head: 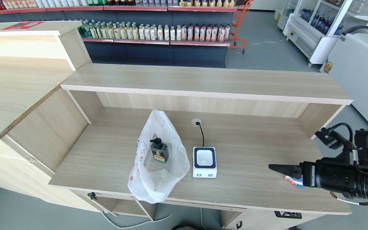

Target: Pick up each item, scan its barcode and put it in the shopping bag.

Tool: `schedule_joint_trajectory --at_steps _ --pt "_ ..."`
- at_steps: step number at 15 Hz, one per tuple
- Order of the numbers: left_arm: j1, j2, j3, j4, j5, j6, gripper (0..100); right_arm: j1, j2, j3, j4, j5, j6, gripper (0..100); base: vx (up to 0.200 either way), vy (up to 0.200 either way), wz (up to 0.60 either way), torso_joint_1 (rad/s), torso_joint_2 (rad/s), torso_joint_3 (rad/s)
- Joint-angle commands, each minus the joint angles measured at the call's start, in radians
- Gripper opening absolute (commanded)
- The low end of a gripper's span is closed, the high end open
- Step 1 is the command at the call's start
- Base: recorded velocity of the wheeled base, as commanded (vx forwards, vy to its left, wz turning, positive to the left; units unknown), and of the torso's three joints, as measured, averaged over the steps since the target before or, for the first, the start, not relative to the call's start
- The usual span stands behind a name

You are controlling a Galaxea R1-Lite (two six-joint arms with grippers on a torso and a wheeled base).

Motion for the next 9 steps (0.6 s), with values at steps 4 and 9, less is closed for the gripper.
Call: schedule_joint_trajectory --at_steps 4,9 --pt "0.001 0.000 0.000 0.000 0.000 0.001 100 -0.003 -0.002 -0.019 0.000 -0.011 0.161 100 0.000 -0.200 0.00 0.008 0.00 0.000" --pt "0.001 0.000 0.000 0.000 0.000 0.001 100 -0.004 0.004 -0.079 0.003 -0.077 0.399 100 0.000 -0.160 0.00 0.003 0.00 0.000"
